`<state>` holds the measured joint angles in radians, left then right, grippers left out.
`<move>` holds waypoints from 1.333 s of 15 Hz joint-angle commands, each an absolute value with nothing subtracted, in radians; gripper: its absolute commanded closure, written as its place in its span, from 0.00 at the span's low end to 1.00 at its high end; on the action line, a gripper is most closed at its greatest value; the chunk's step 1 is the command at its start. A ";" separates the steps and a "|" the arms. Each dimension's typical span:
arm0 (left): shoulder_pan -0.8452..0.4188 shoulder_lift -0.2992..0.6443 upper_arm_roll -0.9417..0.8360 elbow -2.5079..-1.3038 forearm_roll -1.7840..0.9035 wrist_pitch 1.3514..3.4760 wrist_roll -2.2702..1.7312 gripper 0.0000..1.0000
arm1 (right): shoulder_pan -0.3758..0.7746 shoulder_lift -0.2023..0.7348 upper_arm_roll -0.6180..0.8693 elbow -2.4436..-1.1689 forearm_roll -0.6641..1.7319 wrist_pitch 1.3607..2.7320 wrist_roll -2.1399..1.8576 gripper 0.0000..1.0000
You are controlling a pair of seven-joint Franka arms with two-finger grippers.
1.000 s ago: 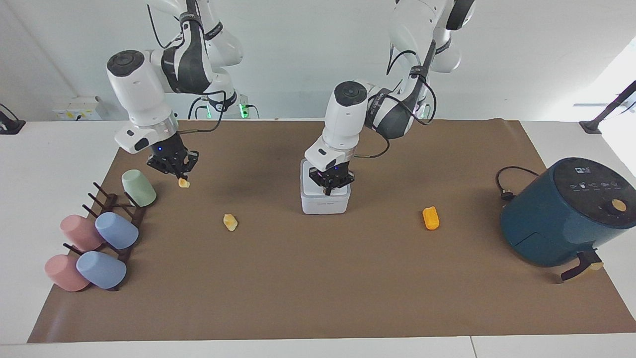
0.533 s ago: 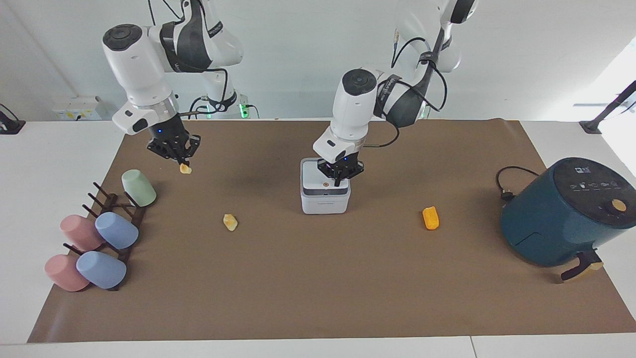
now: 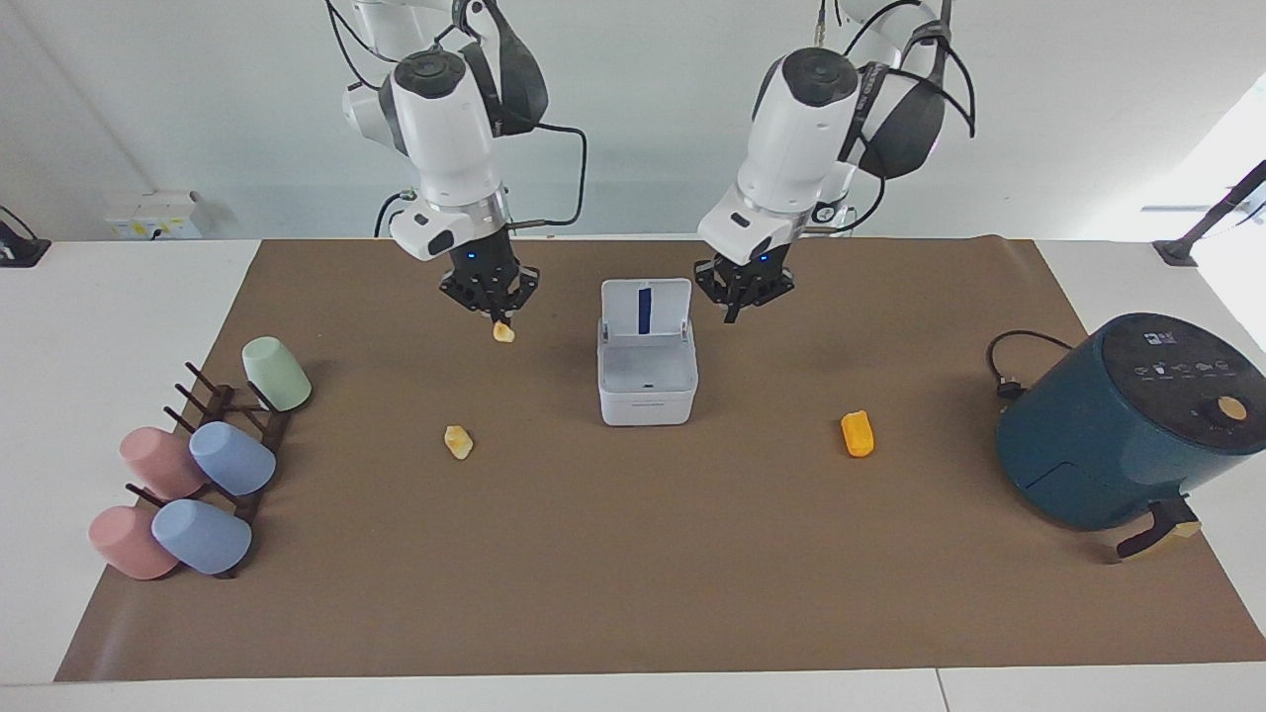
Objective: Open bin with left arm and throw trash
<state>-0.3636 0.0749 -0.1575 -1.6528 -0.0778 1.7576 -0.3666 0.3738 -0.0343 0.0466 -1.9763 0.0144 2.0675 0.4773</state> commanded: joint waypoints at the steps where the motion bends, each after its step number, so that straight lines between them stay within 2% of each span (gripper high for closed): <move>1: -0.286 0.005 -0.153 -1.671 -0.107 1.662 -0.237 1.00 | 0.438 0.069 0.041 -1.890 0.023 2.086 0.587 1.00; 5: -0.138 -0.041 -0.153 -1.674 -0.107 1.548 -0.027 1.00 | 0.494 0.126 0.041 -1.864 0.177 2.127 0.647 1.00; 6: -0.106 -0.046 -0.153 -1.674 -0.107 1.533 0.012 0.69 | 0.494 0.135 0.041 -1.867 0.239 2.137 0.647 1.00; 7: -0.075 -0.054 -0.152 -1.674 -0.107 1.522 0.035 0.01 | 0.502 0.137 0.041 -1.871 0.282 2.143 0.647 1.00; 9: -0.031 -0.063 -0.150 -1.690 -0.107 1.540 0.087 0.00 | 0.511 0.141 0.041 -1.876 0.296 2.143 0.649 1.00; 11: -0.011 -0.087 -0.147 -1.771 -0.107 1.624 0.141 0.00 | 0.526 0.149 0.041 -1.879 0.296 2.143 0.649 1.00; 12: -0.011 -0.095 -0.147 -1.814 -0.106 1.673 0.150 0.00 | 0.526 0.149 0.041 -1.879 0.296 2.144 0.649 0.66; 13: -0.011 -0.095 -0.147 -1.851 -0.106 1.719 0.153 0.00 | 0.526 0.149 0.041 -1.879 0.296 2.143 0.649 0.22; 14: -0.011 -0.092 -0.147 -1.888 -0.106 1.776 0.163 0.00 | 0.526 0.149 0.041 -1.878 0.293 2.135 0.649 0.00; 17: -0.012 -0.039 -0.147 -2.000 -0.106 1.964 0.192 0.00 | 0.526 0.149 0.040 -1.871 0.281 2.128 0.646 0.00; 20: -0.014 0.079 -0.147 -2.013 -0.106 2.101 0.224 0.00 | 0.514 0.143 0.037 -1.871 0.279 2.131 0.635 0.00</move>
<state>-0.0188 0.0109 -0.1458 -2.0017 -0.0855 2.0133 0.1802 0.5219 0.1440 0.0402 -1.8835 0.2746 2.1379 0.6402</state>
